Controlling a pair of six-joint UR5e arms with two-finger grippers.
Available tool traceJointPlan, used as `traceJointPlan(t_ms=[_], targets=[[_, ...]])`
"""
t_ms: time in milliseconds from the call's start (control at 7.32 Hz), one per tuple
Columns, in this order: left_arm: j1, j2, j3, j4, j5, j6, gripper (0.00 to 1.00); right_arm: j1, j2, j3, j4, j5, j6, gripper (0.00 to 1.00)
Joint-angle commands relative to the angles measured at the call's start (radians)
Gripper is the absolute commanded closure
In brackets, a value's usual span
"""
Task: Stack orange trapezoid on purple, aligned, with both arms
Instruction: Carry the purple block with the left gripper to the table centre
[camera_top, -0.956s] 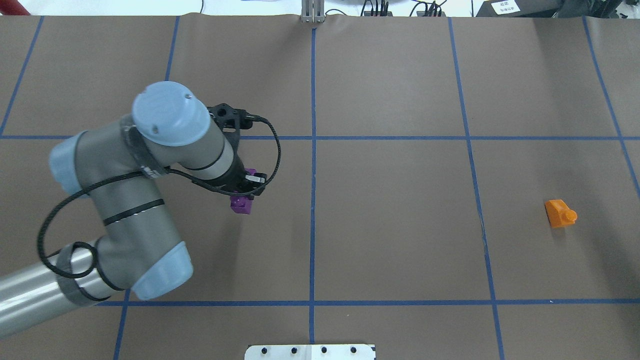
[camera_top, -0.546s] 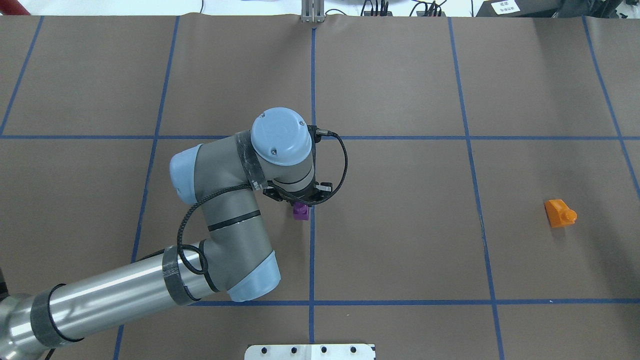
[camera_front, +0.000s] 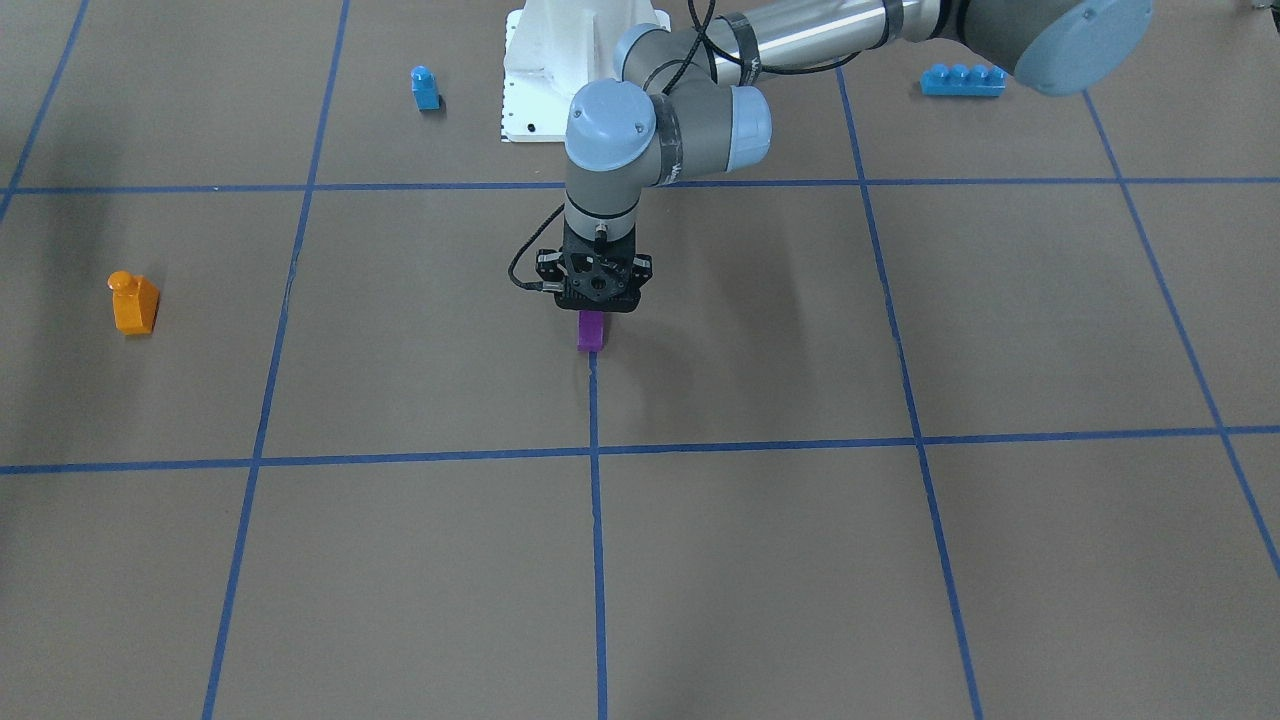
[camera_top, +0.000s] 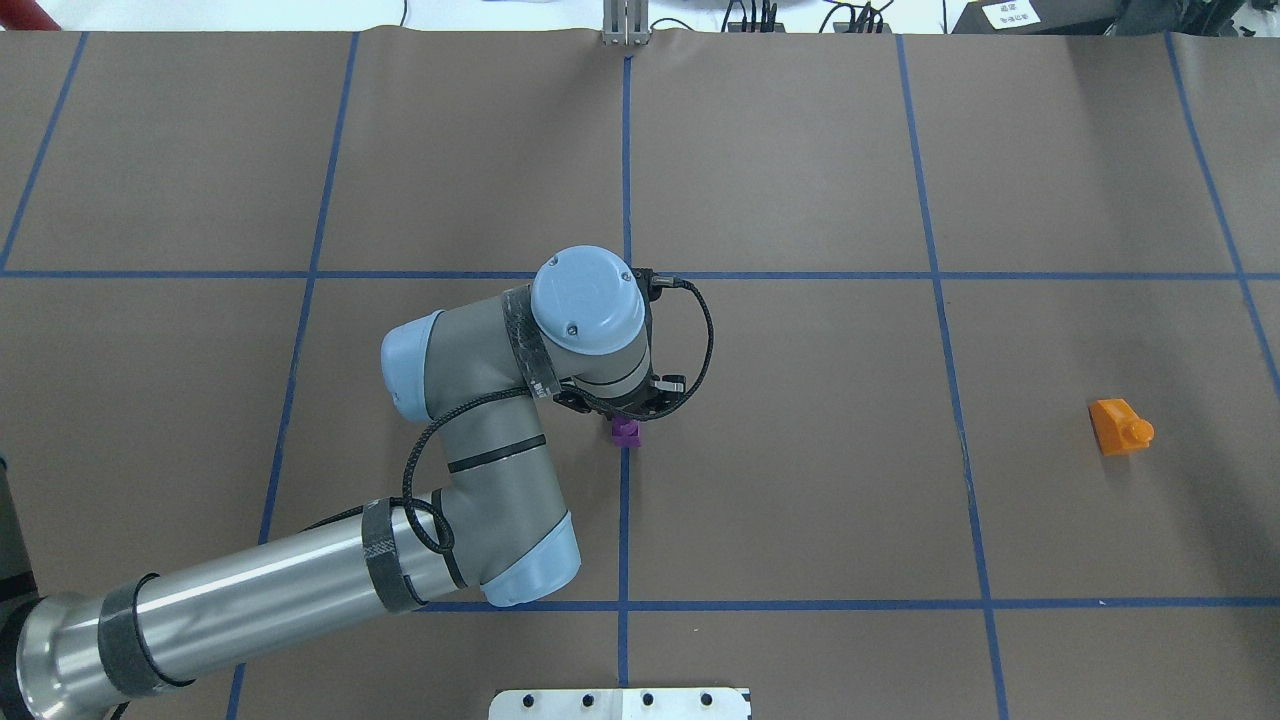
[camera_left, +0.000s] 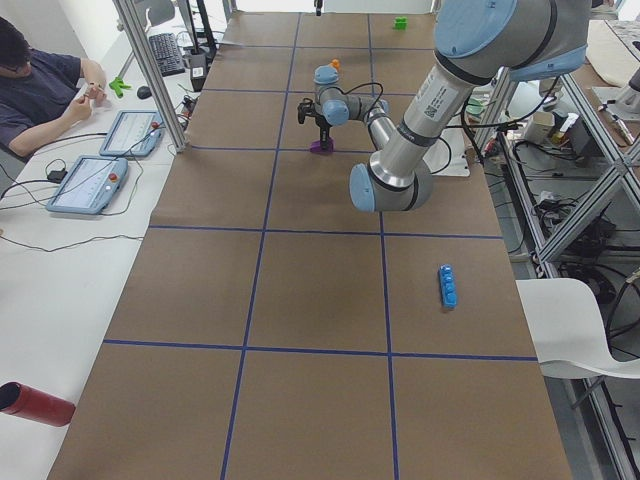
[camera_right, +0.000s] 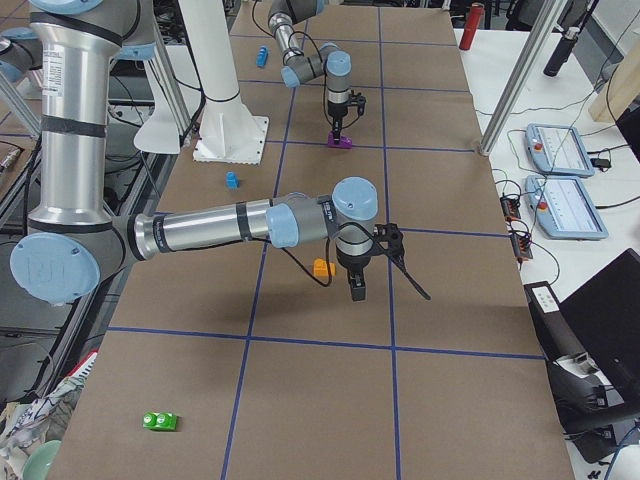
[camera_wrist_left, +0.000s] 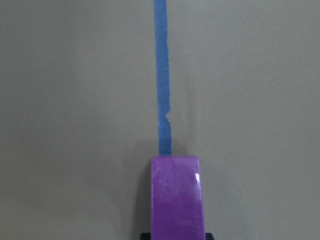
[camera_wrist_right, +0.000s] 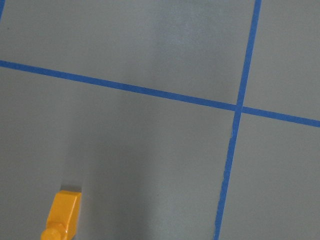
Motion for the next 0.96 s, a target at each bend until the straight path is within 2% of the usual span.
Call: traceJointPlan(t_ms=[0,273,546,820], targets=[[0.0,0.0,0.002,-0.002,0.001,-0.002,1.0,0.0,0.0,0.001,0.0,0.0,0.0,0.0],[0.007,0.0,0.004,-0.002,0.001,-0.003,0.99,0.0,0.0,0.0,0.0,0.0,0.0,0.0],[0.008,0.0,0.004,-0.001,0.001,-0.003,0.8,0.0,0.0,0.0,0.0,0.0,0.0,0.0],[0.01,0.0,0.004,-0.002,-0.001,-0.003,0.5,0.0,0.0,0.0,0.0,0.0,0.0,0.0]])
